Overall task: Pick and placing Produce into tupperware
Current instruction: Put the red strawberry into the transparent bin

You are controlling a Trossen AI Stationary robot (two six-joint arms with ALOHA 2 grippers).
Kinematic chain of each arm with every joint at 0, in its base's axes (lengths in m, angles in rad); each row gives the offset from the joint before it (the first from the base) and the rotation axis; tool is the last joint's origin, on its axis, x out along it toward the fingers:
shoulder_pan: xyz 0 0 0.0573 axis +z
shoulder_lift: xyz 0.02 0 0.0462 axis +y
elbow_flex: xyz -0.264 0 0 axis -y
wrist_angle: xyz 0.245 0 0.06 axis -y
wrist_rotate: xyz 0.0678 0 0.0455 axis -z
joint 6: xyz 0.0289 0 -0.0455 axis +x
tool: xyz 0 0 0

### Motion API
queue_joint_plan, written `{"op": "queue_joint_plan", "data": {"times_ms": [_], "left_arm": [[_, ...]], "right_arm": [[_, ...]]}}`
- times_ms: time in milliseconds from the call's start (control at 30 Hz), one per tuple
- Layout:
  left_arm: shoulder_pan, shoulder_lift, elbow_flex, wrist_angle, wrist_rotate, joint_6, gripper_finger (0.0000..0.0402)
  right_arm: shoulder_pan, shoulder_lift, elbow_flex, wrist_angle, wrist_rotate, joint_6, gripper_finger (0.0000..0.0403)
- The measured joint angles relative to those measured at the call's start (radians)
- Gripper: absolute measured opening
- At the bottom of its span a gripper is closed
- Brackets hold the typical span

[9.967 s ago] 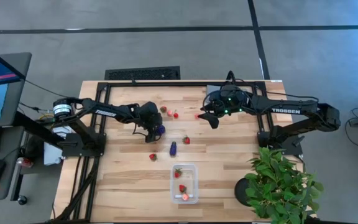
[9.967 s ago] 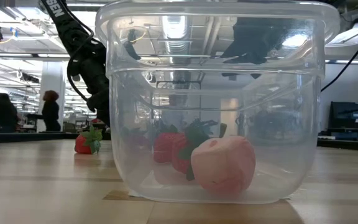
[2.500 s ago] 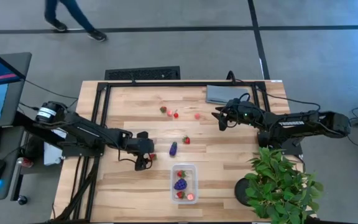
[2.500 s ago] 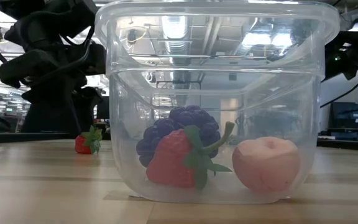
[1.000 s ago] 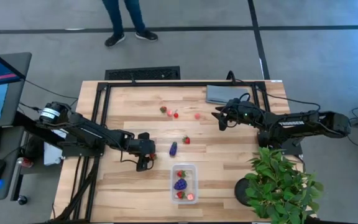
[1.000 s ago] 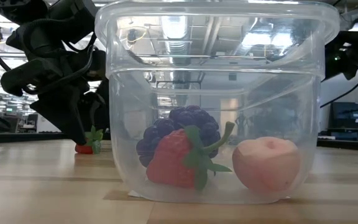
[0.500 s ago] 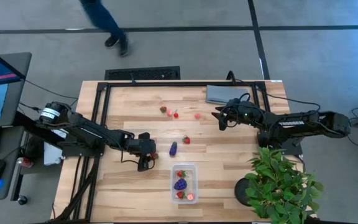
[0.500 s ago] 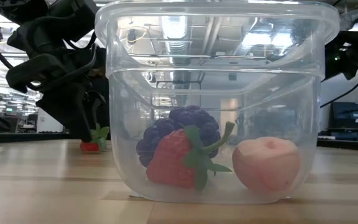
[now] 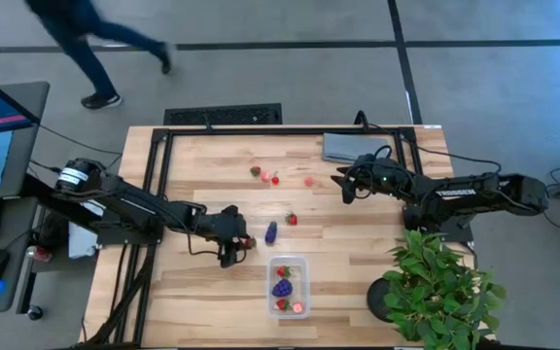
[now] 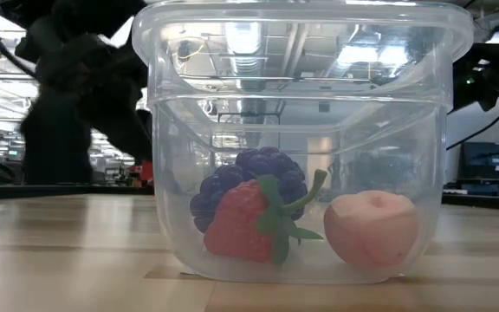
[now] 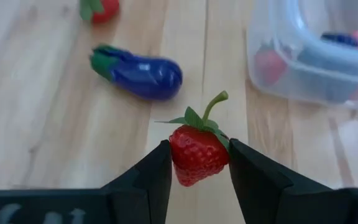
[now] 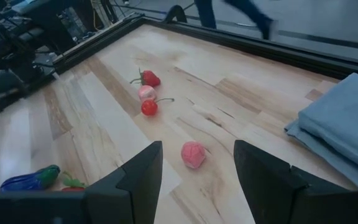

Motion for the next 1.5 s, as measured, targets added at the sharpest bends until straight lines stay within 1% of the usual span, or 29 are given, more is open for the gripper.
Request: {"op": "queue_joint_plan", "data": {"times_ms": [167, 433, 667, 933, 1133, 1267, 1500], "left_arm": [[0.0, -0.089, 0.0, 0.002, -0.041, -0.005, 0.0136], [0.0, -0.256, 0.0, 0.05, -0.094, -0.007, 0.0136], [-0.018, -0.342, 0.0, 0.074, -0.121, -0.007, 0.0136], [-0.089, -0.323, 0.0, 0.128, -0.126, -0.057, 0.0136], [-0.145, -0.312, 0.0, 0.175, -0.179, -0.073, 0.0136], [-0.168, -0.279, -0.001, 0.196, -0.191, -0.093, 0.0136], [-0.199, -0.192, 0.0, 0.313, -0.188, -0.116, 0.0136]], "right_arm": [[0.0, 0.0, 0.0, 0.001, 0.0, 0.002, 0.0221], [0.0, 0.0, 0.0, 0.003, 0.0, 0.005, 0.0221], [0.0, 0.0, 0.0, 0.006, 0.0, 0.007, 0.0221], [0.0, 0.0, 0.0, 0.008, 0.0, 0.006, 0.0221], [-0.001, 0.0, 0.0, 0.009, 0.0, 0.006, 0.022], [-0.002, 0.0, 0.0, 0.009, 0.0, 0.006, 0.0221], [-0.002, 0.0, 0.0, 0.01, 0.0, 0.006, 0.0221]]}}
